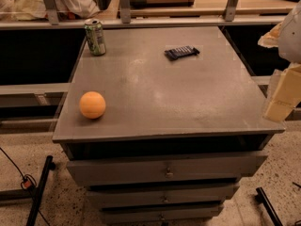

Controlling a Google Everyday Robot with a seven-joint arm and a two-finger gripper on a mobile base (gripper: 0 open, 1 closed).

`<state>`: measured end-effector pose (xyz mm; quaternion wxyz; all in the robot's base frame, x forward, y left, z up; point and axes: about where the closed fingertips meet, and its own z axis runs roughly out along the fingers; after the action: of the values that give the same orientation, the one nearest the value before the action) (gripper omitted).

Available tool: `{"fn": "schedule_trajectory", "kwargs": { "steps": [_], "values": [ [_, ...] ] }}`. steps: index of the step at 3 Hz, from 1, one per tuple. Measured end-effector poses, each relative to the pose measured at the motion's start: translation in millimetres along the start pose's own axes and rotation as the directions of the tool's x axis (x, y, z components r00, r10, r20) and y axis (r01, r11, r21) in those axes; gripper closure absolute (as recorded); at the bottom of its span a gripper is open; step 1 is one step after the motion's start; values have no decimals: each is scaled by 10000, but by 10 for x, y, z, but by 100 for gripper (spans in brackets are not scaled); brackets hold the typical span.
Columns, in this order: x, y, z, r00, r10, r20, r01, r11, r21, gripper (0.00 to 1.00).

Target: Pick orange

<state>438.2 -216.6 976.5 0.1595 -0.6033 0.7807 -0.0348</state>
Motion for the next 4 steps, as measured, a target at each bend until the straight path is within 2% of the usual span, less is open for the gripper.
{"fn": "schedule_trajectory", "kwargs": {
  "steps": [1, 2, 3, 4],
  "values": [
    [0, 0, 0, 10000, 0, 1, 0, 10000, 2, 0],
    [-245, -15, 160, 9982, -592, 125, 596, 9977, -332, 0],
    [-705, -54, 464, 9867, -1528, 560, 1574, 9835, -897, 0],
    [-1181, -97, 832, 9632, -2076, 1709, 2332, 9613, -1469, 0]
  ]
}}
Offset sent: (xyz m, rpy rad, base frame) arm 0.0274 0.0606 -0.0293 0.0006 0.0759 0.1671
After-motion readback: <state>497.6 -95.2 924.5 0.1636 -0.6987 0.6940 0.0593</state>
